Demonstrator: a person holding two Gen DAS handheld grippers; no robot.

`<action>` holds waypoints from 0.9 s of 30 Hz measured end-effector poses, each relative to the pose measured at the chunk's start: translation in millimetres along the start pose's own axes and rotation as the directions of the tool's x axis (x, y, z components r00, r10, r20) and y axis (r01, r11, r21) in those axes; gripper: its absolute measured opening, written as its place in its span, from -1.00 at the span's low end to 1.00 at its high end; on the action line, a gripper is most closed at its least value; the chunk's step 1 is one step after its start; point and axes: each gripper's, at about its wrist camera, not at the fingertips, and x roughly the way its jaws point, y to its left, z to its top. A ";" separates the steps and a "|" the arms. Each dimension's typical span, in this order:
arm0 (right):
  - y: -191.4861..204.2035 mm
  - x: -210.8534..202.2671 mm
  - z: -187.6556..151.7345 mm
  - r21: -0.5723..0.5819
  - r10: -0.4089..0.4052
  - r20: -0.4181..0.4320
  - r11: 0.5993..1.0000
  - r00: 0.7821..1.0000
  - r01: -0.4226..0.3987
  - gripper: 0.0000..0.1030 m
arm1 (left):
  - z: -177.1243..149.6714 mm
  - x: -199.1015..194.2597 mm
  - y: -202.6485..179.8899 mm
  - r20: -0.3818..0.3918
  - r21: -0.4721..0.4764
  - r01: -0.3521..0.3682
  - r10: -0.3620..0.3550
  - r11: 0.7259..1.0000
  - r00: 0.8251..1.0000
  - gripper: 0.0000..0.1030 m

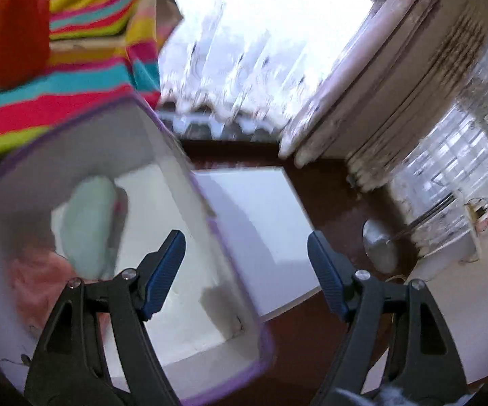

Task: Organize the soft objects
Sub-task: 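Move both open tools back toward the pile of soft items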

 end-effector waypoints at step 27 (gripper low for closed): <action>-104.7 41.1 -5.1 0.379 0.085 -0.023 0.923 0.996 -0.070 0.25 | -0.9 16.8 6.1 -0.053 -0.041 0.046 -0.048 0.998 0.997 0.46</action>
